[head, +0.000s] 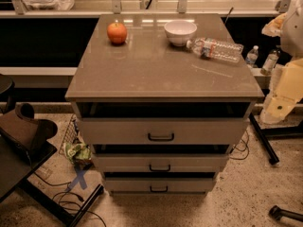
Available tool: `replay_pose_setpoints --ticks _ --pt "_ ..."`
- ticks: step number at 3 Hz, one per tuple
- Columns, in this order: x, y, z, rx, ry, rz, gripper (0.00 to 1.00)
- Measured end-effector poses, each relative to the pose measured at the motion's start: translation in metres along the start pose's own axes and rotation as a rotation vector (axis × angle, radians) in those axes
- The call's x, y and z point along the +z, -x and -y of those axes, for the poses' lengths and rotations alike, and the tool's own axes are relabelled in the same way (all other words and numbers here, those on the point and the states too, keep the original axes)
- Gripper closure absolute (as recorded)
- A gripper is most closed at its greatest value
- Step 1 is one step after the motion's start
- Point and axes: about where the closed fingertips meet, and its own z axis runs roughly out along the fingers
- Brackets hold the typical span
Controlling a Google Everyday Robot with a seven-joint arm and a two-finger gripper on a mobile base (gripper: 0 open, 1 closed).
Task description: Open bottom drawer
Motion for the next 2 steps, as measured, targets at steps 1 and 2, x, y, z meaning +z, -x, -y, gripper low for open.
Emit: replay_pose_setpoints --ticks 1,2 --pt "0.0 0.0 0.0 0.0 0.0 0.0 0.0" --pt "0.012 0.002 0.001 0.006 -0.015 0.031 0.0"
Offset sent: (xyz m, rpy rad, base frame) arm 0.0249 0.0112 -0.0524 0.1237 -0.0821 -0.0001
